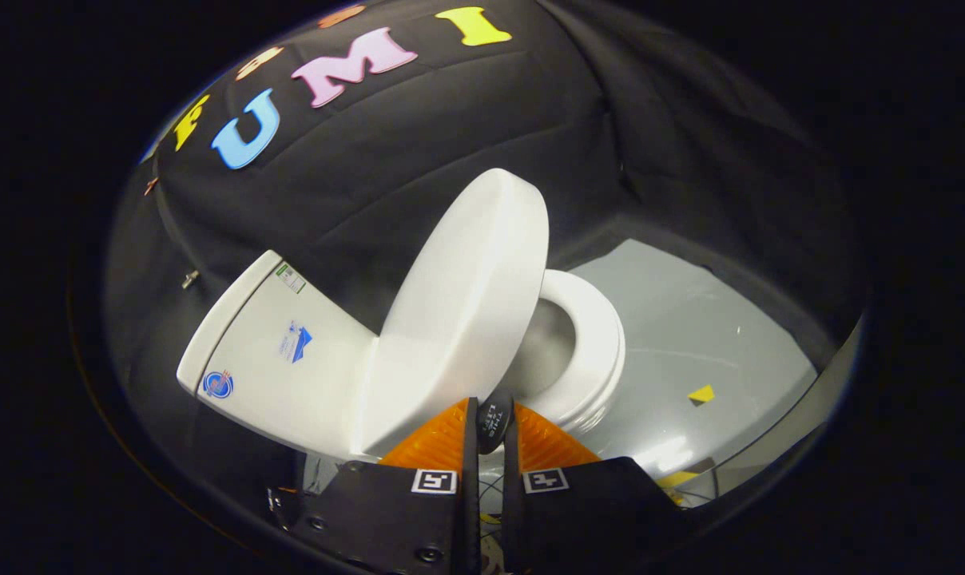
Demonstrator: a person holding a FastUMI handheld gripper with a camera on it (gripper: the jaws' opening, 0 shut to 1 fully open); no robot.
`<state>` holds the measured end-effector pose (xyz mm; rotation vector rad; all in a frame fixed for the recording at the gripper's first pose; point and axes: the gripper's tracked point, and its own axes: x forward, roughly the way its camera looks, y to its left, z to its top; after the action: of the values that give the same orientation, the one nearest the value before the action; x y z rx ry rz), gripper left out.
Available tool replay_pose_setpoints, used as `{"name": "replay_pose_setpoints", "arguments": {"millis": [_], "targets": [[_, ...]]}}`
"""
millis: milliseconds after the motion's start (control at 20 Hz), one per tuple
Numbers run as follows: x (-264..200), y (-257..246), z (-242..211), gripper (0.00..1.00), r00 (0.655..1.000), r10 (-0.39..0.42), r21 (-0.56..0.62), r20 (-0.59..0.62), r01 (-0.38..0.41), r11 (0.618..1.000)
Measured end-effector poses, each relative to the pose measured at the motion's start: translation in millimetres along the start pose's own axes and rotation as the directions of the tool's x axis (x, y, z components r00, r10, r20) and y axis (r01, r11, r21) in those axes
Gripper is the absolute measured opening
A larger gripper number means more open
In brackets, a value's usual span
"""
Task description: Open the toilet lid.
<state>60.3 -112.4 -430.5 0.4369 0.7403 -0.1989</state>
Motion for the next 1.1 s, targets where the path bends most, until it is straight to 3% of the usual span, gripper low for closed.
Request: {"name": "replay_pose_setpoints", "arguments": {"millis": [450, 1100], "targets": [[-32, 80, 23, 0.17, 0.994, 0.015, -0.236, 0.106, 0.011, 0.972], [-52, 225, 21, 0.17, 0.962, 0.225, -0.449, 0.156, -0.134, 0.883]]}}
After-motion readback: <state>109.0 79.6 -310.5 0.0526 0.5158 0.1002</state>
